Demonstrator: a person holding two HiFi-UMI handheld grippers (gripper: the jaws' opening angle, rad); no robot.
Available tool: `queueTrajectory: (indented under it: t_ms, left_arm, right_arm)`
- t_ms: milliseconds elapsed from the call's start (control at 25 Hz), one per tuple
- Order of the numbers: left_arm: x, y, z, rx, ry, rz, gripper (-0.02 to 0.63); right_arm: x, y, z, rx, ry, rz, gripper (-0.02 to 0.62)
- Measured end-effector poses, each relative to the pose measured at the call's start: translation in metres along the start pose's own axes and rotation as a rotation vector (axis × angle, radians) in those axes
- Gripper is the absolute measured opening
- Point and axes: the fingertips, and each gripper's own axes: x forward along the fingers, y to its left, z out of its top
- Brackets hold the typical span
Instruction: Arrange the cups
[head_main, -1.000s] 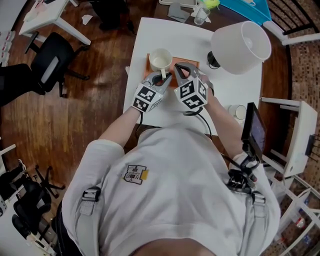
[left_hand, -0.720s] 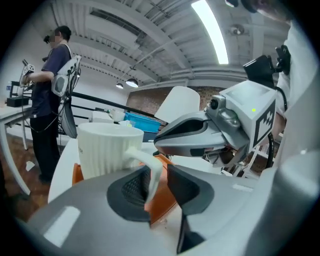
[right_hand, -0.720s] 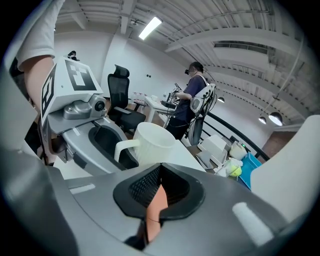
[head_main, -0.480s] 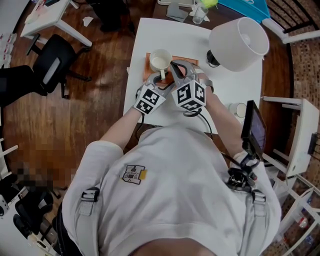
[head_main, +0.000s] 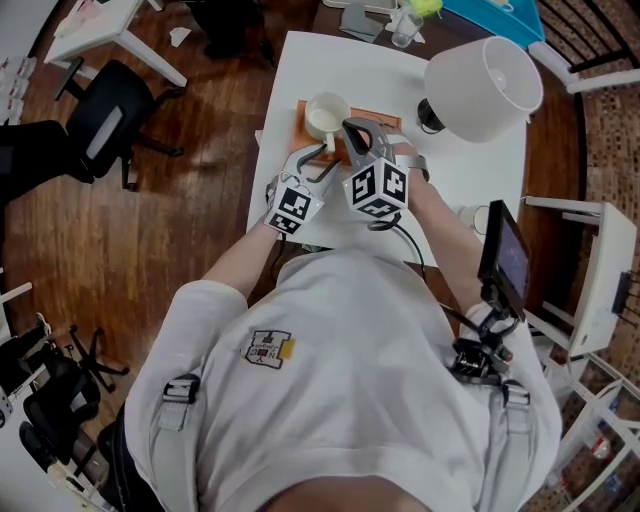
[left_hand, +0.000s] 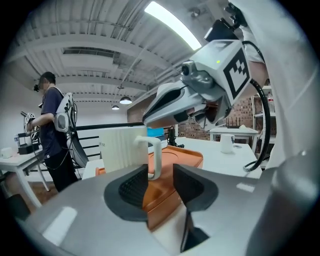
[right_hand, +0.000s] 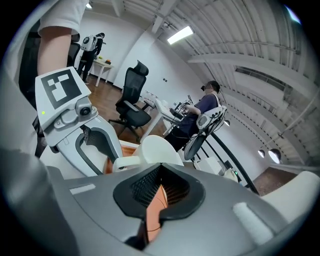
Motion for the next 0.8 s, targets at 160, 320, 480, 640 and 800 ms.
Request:
queueTrajectory:
  t_ms: [160,320,480,640,800]
  left_arm:
    - [-0.009,0.013,0.010,-0.025,-0.027,0.057,0.156]
    - [-0.015,0.028,0.013,-0.079,-0.037,0.062,0.213]
    - [-0.024,0.035,0.017,-0.150,-0.074,-0.006,0.284]
    - [-0.004,0.027,0.006,-0.087,0.008,-0.149,0.440]
    - [0.001,0.022,0.002,-0.093,0.036,-0.185,0.465]
  right_arm:
    - [-0.001,0.001,0.001,0.004,0.007,-0.010,0.000]
    - [0.000,0.000,0.000,0.006,0.016,-0.012,0.000]
    - [0.001,0.001,-0.002,0.012,0.028,-0.003,0.000]
    - [0.002,-0.003,-0.004,0.011,0.033,0.000,0.000]
    - [0.001,0.001,-0.003,0.016,0.033,0.015,0.000]
